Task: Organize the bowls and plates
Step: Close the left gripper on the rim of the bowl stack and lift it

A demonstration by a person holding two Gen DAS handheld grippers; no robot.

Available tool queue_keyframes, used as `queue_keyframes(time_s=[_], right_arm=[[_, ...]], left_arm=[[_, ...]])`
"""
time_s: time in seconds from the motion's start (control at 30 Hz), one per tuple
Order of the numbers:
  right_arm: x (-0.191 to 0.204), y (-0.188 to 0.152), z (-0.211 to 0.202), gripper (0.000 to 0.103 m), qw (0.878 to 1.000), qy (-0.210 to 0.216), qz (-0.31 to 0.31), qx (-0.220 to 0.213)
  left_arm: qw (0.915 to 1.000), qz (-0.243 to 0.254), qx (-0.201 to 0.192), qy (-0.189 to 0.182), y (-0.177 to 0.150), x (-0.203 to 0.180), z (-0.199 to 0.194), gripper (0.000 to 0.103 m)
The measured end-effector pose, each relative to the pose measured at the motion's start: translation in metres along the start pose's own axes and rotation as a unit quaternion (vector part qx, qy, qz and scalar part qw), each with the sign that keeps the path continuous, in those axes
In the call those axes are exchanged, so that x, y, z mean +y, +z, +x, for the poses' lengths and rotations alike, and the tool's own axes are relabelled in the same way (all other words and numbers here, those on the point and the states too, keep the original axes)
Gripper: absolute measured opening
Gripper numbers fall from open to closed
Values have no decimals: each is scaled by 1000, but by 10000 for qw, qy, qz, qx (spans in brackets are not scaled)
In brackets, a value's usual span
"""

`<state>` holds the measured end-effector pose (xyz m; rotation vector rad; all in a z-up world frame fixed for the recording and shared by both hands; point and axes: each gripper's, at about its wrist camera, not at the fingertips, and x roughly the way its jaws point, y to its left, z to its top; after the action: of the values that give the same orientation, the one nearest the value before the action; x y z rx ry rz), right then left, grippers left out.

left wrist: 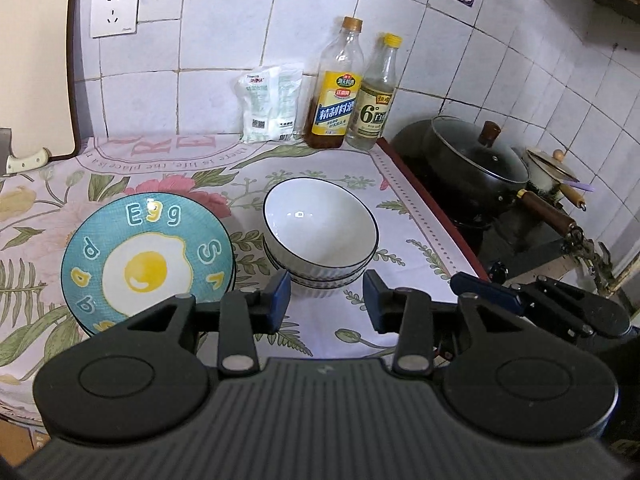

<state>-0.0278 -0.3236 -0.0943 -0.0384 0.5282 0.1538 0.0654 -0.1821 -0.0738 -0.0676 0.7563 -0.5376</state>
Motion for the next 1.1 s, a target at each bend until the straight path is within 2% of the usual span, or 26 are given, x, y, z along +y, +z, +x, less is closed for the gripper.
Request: queue_keyframes(time_s=[0.07,0.2,0.27,0.3,0.37,0.5,0.53,0.57,0.6,0.7,0.9,1.1], right_arm=[[1,-5,-1,52,10000,-8,16,-11],[1,-16,-1,62,10000,-30,-26,-59],[0,-22,2,68,9999,-67,-46,-80],[-1,-24,4,72,9999,-91,-33,-53],[-4,-28,9,73,9999,-126,-16,-35],[-10,-35,18,77,9999,-108,16,6],[-13,-37,21,80,10000,-75,40,17],[-14,-39,24,90,10000,-39,64,17],[-15,-42,26,93,10000,-2,77,-12],[-18,-48,37,93,9999,11,115,-39],[-21,-59,60,93,9998,147,113,-98],[-24,-69,91,93,9996,177,4,-209]], left_arm=[[10000,-43,-57,-50,-5,1,2,40],[9998,-110,-149,-122,-18,4,7,42],[9993,-236,-224,-196,-24,7,10,55],[9990,-298,-235,-228,-25,8,11,56],[9988,-280,-264,-287,-25,8,13,57],[9991,-300,-255,-186,-25,5,21,63],[9989,-354,-247,-198,-26,5,23,66],[9988,-380,-240,-194,-27,5,25,68],[9989,-386,-220,-161,-27,5,28,69],[9989,-461,-40,-78,-28,8,38,71],[9945,-1027,94,-193,-25,22,53,73],[9860,-1608,141,-417,-19,36,67,75]])
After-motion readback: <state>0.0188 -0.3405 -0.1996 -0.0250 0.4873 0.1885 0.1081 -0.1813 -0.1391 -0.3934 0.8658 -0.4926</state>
